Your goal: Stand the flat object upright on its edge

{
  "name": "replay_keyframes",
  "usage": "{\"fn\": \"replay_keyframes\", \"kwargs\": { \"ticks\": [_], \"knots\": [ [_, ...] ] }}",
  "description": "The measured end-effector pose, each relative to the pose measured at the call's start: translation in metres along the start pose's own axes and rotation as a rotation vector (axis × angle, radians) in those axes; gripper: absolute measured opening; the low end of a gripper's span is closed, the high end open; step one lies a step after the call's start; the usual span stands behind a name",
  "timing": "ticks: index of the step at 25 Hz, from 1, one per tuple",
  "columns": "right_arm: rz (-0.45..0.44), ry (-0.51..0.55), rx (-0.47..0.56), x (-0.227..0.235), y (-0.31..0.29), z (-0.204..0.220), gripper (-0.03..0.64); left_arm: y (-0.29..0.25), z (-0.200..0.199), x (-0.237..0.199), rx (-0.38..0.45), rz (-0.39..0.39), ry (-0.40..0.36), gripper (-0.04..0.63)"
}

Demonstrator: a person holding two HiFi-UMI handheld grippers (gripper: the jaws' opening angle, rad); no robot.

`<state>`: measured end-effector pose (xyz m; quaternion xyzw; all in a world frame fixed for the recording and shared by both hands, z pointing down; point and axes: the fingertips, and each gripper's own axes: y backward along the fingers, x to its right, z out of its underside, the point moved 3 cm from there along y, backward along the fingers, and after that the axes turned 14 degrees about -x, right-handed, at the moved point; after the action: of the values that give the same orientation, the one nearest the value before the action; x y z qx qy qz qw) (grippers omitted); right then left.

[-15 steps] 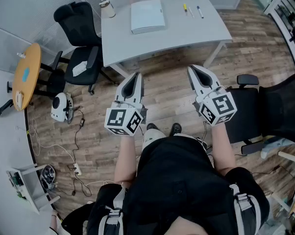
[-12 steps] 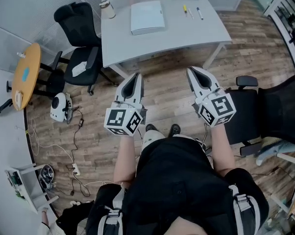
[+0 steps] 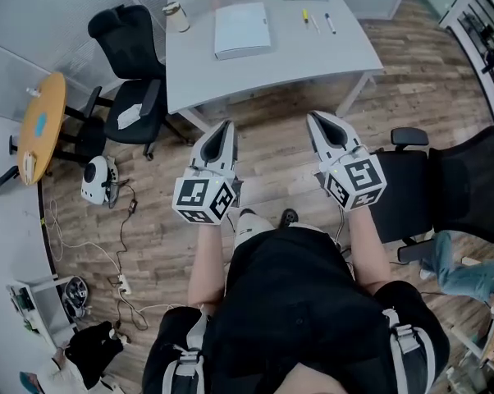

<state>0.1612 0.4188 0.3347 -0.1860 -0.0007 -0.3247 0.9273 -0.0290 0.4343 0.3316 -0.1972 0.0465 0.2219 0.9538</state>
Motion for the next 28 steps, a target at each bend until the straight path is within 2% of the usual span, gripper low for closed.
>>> {"fn": "replay_keyframes", "kwargs": {
  "ticks": [3,9,15,22,28],
  "knots": [
    [-0.012,-0.06,0.031,0.008,0.0,0.0,0.017,0.0,0.0,0.0,-0.001,-0.005,-0.001,0.028],
    [0.054,-0.07,0.023,0.017,-0.013,0.01,0.017,-0.006,0.011,-0.016,-0.022,-0.005,0.011,0.028],
    [0.082,-0.089,-0.003,0.03,-0.05,0.009,0.017,-0.038,0.009,-0.05,-0.035,0.012,0.031,0.028],
    [0.049,-0.11,-0.015,0.053,-0.134,-0.038,0.017,-0.096,-0.034,-0.122,-0.016,0.027,0.052,0.028],
    [0.018,-0.183,0.008,0.07,-0.196,-0.078,0.017,-0.144,-0.069,-0.176,-0.024,0.069,0.048,0.028]
  ]
}}
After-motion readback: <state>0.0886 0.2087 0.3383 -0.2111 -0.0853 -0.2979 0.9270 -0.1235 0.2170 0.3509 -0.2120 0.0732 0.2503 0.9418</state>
